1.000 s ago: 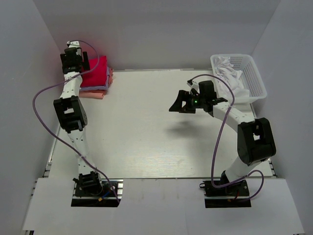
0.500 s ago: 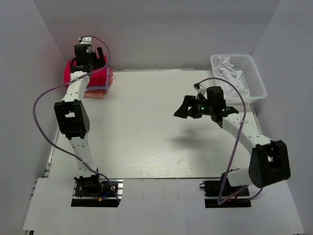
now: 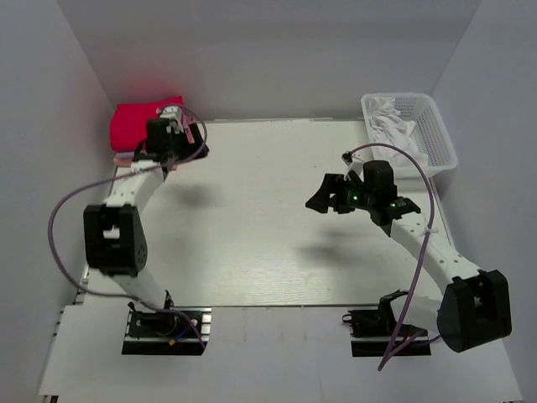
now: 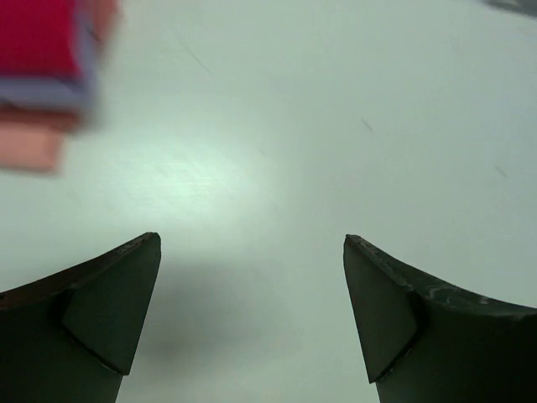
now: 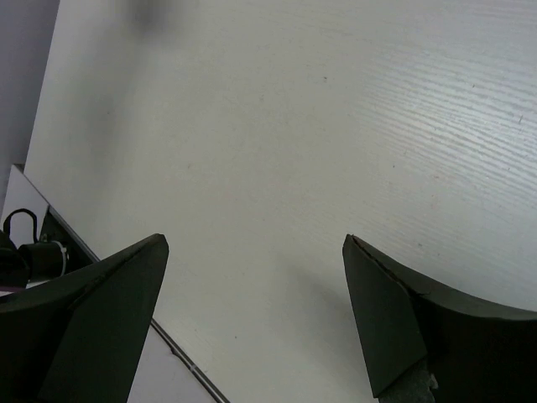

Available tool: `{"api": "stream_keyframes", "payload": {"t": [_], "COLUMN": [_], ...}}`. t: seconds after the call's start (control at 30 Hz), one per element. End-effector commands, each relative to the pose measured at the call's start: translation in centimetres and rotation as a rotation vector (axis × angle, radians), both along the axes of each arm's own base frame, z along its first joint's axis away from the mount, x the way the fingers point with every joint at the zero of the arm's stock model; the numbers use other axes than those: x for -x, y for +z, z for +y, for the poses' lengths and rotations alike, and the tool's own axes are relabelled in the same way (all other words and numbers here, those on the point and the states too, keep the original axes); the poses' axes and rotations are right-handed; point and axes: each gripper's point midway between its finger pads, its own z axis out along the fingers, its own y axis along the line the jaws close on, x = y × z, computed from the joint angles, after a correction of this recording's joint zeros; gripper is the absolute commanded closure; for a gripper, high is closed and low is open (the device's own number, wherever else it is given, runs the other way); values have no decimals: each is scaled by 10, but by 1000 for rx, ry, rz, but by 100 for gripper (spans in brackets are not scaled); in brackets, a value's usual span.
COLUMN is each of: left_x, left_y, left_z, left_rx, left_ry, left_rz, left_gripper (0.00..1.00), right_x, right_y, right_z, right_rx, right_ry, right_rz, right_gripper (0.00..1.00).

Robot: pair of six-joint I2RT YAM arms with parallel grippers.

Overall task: Fold and stack the t-shirts
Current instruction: Put the neatly folded tshirt into the corner of the board with the left arm

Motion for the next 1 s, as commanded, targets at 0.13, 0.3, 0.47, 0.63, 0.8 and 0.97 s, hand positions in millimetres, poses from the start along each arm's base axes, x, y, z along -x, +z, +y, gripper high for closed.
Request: {"api": "stream_keyframes", "payload": {"t": [0.13, 0.3, 0.47, 0.63, 0.8, 0.97], "left_x": [129, 204, 250, 253, 248, 251], "left_y": [65, 55, 37, 26, 34, 35], "left_z": [-82, -91, -101, -108, -99, -95], "left_rx": [231, 259, 318, 293, 247, 234], "left_ry": [-116, -146, -198, -192, -136, -120], "left_rz": [-164, -107, -63, -15, -31, -48], "left_gripper": [0, 0, 0, 0, 0, 0], "right_x": [18, 38, 47, 46, 50, 49], "right_y": [2, -13, -21, -22, -25, -20], "right_z": [-7, -18, -36, -49, -54, -57], "right_rx": [-31, -19, 0, 13, 16, 9], "right_ry": [-17, -47, -131, -220, -240, -256], "right_rz": [-36, -44, -85, -112, -122, -166], "right_gripper": [10, 10, 10, 10, 10, 10]}}
